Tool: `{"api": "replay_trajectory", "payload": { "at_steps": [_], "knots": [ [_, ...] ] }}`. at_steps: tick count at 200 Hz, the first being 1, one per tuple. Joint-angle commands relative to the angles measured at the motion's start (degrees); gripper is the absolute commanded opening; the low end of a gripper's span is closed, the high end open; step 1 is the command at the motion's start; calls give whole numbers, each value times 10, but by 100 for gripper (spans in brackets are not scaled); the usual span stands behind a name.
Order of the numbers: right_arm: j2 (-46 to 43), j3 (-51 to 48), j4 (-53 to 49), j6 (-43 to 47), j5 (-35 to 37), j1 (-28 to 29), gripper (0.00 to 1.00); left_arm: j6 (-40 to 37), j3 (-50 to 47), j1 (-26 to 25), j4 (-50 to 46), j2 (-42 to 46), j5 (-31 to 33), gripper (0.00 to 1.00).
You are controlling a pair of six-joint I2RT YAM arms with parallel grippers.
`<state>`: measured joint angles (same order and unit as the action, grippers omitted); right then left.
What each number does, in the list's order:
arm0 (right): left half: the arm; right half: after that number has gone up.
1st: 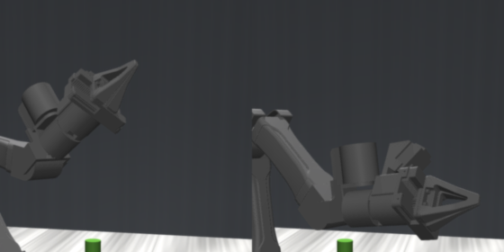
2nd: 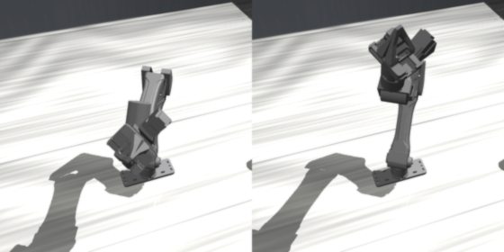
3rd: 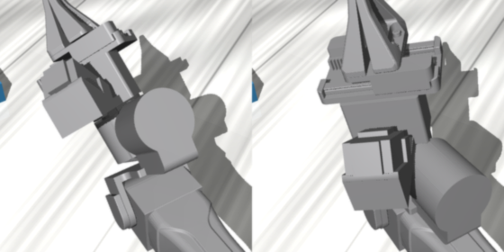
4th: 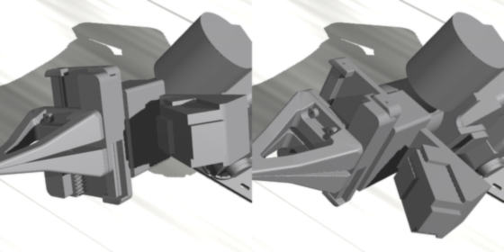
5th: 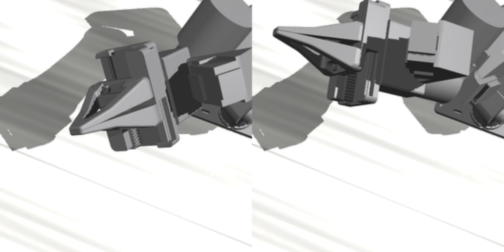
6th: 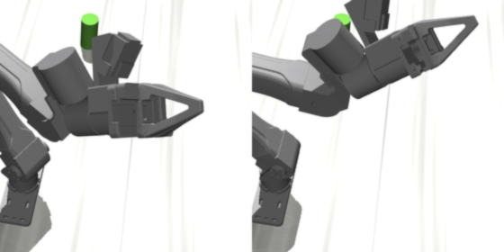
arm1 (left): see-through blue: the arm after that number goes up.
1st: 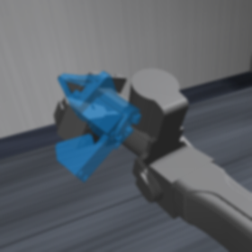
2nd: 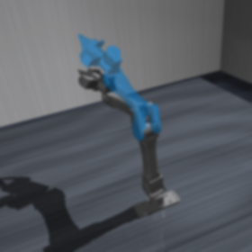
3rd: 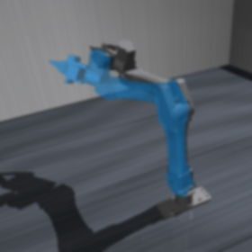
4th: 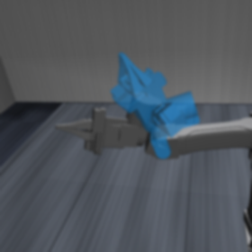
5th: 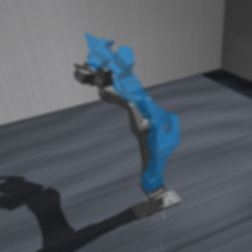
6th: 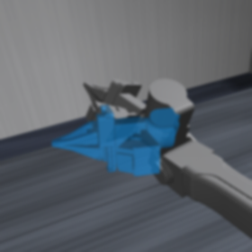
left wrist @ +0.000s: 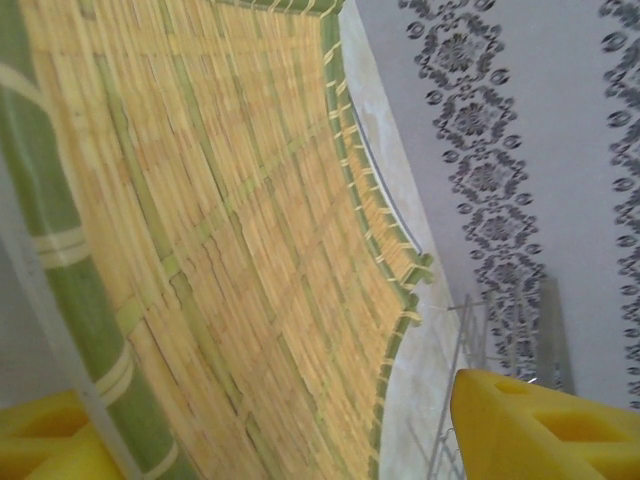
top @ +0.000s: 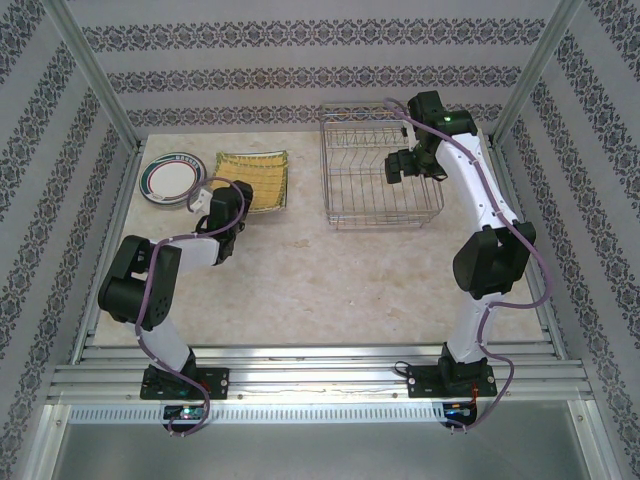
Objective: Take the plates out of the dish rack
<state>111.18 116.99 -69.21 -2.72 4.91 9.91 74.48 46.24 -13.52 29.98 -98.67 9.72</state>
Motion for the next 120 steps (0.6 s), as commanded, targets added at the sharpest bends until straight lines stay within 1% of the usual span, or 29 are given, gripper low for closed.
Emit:
{"api": "replay_trajectory", "payload": {
  "at_steps": [1, 81, 120],
  "knots": [
    [-13, -13, 7, 7, -6, 2, 98, -28, 28, -9, -38, -2, 11, 72],
    [-19, -32, 28, 4, -21, -1, 98, -61, 45, -12, -131, -6, -15, 74],
    [-11, -27, 32, 5, -30, -2, 98, -70, 66, -12, -138, -33, -19, 75]
  ]
}}
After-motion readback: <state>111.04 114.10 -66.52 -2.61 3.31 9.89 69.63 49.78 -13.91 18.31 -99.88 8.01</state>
